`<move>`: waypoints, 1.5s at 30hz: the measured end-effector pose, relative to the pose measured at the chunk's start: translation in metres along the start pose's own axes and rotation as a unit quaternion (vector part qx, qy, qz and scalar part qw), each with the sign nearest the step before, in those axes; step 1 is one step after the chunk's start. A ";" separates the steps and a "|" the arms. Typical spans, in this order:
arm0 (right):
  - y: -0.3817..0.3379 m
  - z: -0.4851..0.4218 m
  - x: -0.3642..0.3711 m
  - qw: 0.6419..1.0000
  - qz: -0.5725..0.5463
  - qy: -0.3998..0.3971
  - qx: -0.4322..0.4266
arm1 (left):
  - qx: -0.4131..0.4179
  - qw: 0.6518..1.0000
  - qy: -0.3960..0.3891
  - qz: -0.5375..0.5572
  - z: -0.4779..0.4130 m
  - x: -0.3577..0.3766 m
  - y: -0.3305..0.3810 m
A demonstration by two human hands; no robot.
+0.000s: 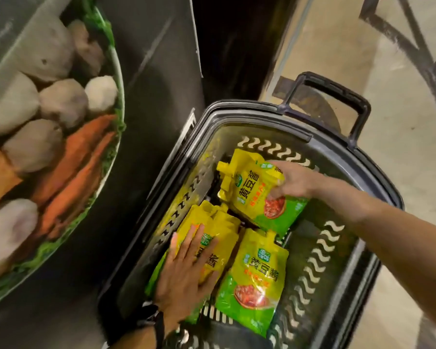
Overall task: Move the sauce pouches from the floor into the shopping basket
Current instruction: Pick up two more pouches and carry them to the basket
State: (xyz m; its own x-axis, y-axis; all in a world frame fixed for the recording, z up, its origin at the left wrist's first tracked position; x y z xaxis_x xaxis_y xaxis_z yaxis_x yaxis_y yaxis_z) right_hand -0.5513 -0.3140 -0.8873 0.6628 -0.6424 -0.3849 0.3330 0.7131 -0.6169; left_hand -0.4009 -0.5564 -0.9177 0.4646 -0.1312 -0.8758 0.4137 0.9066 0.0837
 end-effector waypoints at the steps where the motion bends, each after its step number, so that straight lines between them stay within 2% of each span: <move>1: 0.004 -0.007 -0.006 0.997 0.070 0.026 0.008 | -0.001 1.000 0.008 0.000 0.000 0.000 -0.003; 4: -0.003 -0.008 -0.016 0.967 0.229 0.107 0.021 | -0.005 1.000 0.002 0.006 -0.001 0.000 -0.005; 9: -0.048 0.017 0.015 0.895 0.368 0.226 -0.108 | -0.004 1.000 0.000 0.029 0.001 -0.008 -0.002; 11: -0.051 0.014 0.036 0.886 0.387 0.208 -0.150 | -0.005 0.999 0.003 0.037 0.002 -0.010 0.001; 14: -0.029 -0.001 0.054 0.877 0.419 0.165 -0.168 | 0.001 1.000 0.004 0.030 0.002 -0.010 0.003; 19: 0.000 -0.007 0.054 0.889 0.392 0.149 -0.181 | -0.010 1.000 0.009 0.026 -0.005 -0.006 -0.002; 24: -0.014 -0.001 0.047 0.893 0.402 0.134 -0.155 | -0.005 0.999 0.003 0.031 -0.005 -0.008 -0.001; 29: -0.040 0.000 0.056 0.893 0.391 0.173 -0.142 | 0.055 0.998 0.005 0.017 -0.011 -0.012 0.020; 32: -0.024 -0.008 0.061 0.893 0.391 0.176 -0.133 | 0.051 0.998 0.016 0.028 -0.015 -0.014 0.015; 38: 0.011 0.011 0.054 0.897 0.364 0.182 -0.173 | 0.050 0.998 0.034 0.029 -0.014 -0.010 0.010; 45: -0.005 0.010 0.054 0.911 0.362 0.145 -0.131 | 0.010 0.998 -0.053 0.023 -0.015 -0.019 0.015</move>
State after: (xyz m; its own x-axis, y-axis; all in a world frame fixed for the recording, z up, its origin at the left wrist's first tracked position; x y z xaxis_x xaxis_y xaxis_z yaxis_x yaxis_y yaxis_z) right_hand -0.5107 -0.3496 -0.8985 0.4264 -0.1040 -0.8985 -0.3190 0.9123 -0.2570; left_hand -0.4152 -0.5341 -0.9069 0.5628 -0.1320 -0.8160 0.4045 0.9049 0.1326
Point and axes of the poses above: each hand's wrist, its own z-axis away from the middle knuckle, its own x-axis out of the palm, y = z × x, the point moved 10 cm from there along -z, towards the middle knuckle, and after that the axes turned 6 degrees about -x, right-handed, at the moved point
